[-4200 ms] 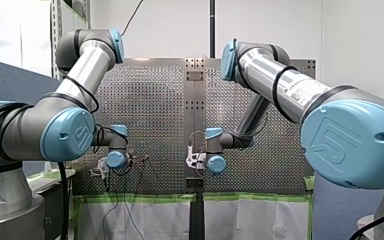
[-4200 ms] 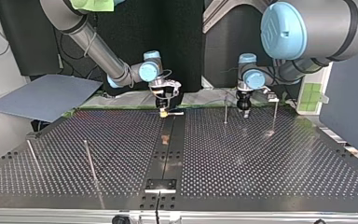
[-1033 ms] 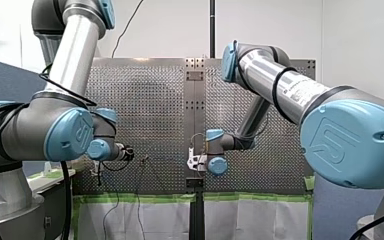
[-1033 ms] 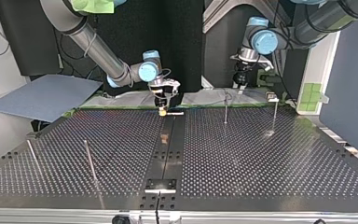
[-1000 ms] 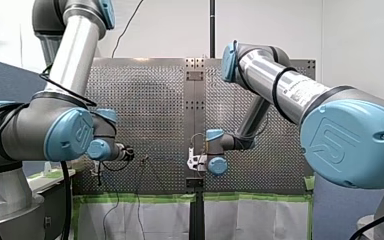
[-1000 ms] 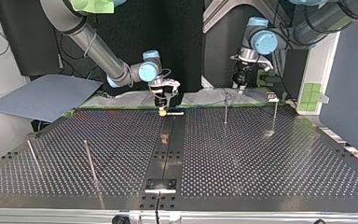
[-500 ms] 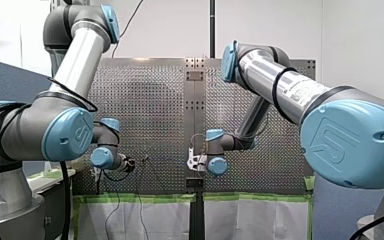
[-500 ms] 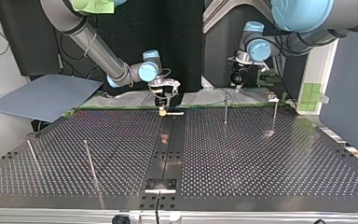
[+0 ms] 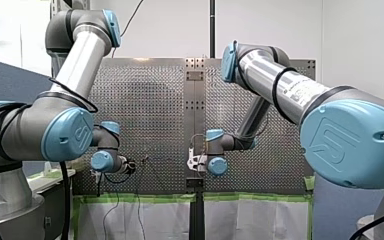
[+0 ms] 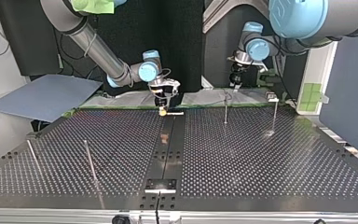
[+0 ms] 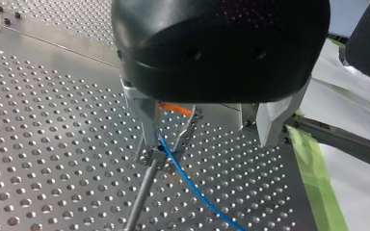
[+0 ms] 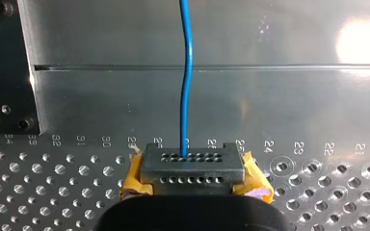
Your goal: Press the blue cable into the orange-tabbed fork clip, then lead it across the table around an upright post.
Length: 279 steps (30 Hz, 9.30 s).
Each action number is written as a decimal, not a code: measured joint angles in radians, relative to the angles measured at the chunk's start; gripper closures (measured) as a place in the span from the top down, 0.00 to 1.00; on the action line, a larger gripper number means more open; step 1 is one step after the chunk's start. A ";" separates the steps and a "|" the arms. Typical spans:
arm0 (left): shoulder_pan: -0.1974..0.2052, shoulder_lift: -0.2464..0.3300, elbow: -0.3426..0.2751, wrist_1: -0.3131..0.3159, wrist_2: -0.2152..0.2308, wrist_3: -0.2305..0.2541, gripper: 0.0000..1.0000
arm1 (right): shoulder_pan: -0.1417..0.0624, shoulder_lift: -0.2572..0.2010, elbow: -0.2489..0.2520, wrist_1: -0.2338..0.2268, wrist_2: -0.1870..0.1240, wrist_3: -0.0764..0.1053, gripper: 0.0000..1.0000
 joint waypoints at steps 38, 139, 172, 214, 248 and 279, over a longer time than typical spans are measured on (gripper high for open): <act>-0.006 0.000 0.001 0.017 0.035 0.035 1.00 | -0.007 0.003 0.000 0.002 -0.011 0.000 0.00; -0.263 -0.076 0.273 -0.110 -0.394 0.073 1.00 | -0.017 0.045 -0.006 0.020 -0.021 -0.002 0.00; -0.280 -0.095 0.334 -0.128 -0.440 0.061 1.00 | -0.014 0.044 -0.013 0.044 -0.021 -0.005 0.00; -0.287 -0.192 0.445 -0.149 -0.439 0.022 0.84 | -0.010 0.045 -0.014 0.064 -0.021 -0.005 0.00; -0.329 -0.164 0.455 -0.172 -0.522 -0.012 0.00 | -0.018 0.019 -0.018 0.092 -0.014 -0.048 0.00; -0.415 0.094 0.465 -0.432 -0.555 -0.036 0.00 | -0.005 -0.236 -0.018 0.271 -0.015 -0.046 0.00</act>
